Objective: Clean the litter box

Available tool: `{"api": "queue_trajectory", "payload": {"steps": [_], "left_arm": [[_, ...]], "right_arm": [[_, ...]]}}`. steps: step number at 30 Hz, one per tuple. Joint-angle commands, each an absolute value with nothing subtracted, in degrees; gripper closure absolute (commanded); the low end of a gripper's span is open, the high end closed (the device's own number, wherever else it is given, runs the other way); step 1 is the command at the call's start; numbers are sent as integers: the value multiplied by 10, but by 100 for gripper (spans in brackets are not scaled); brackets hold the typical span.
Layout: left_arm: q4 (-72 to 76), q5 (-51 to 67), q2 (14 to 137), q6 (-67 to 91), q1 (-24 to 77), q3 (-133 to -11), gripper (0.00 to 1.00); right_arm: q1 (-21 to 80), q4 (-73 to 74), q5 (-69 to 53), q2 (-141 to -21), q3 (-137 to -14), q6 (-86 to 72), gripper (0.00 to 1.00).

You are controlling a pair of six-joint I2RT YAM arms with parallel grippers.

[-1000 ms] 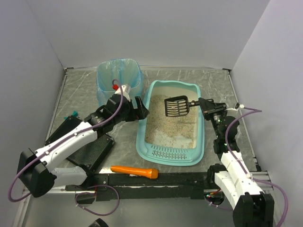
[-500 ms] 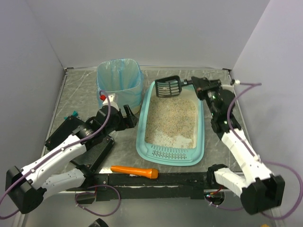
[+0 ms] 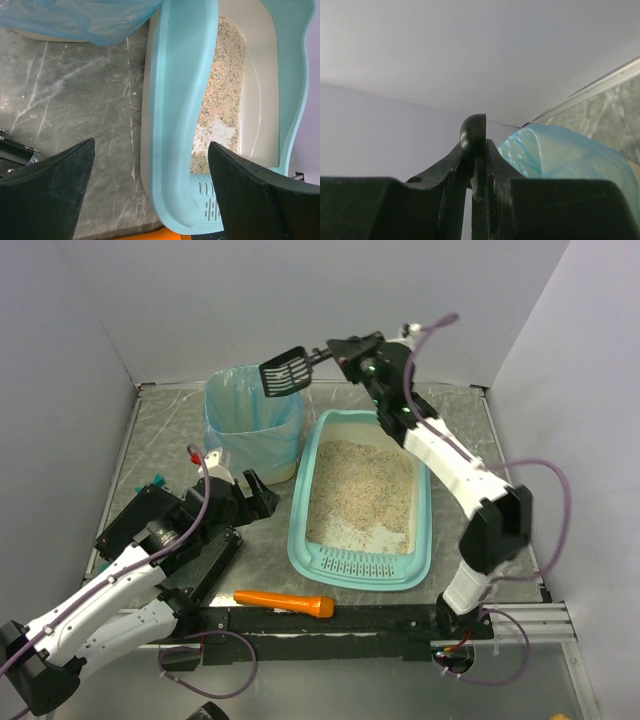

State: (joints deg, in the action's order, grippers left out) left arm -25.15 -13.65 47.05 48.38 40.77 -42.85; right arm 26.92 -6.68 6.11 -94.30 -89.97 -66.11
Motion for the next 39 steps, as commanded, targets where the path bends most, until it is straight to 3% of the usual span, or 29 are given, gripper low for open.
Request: {"api": "queue_trajectory", "payload": {"steps": [1,6,11,17,23,29,39], "left_arm": [[-260,-152,443,504,405,-419,3],[-269,-160,425,511,404,-417,3],[-274,-167,416,513,404,-414,3],[-269,-163,419,514,403,-410,3],[-265,-159,420,515,404,-410,3],[-258,-163,417,518,404,-416,3],[-242,-152,433,526,403,-411,3]], "right_arm": [[311,-83,62,-1046,-1038,-515,100],[366,-169,110,-1120,-1089,-239,100],[422,-374,116,-1107,-1035,35,100],[448,-488,15,-1064,-970,170,96],[452,-487,70,-993,-928,130,93],[452,-466,213,-853,-824,14,90],[452,-122,458,-528,-566,-254,91]]}}
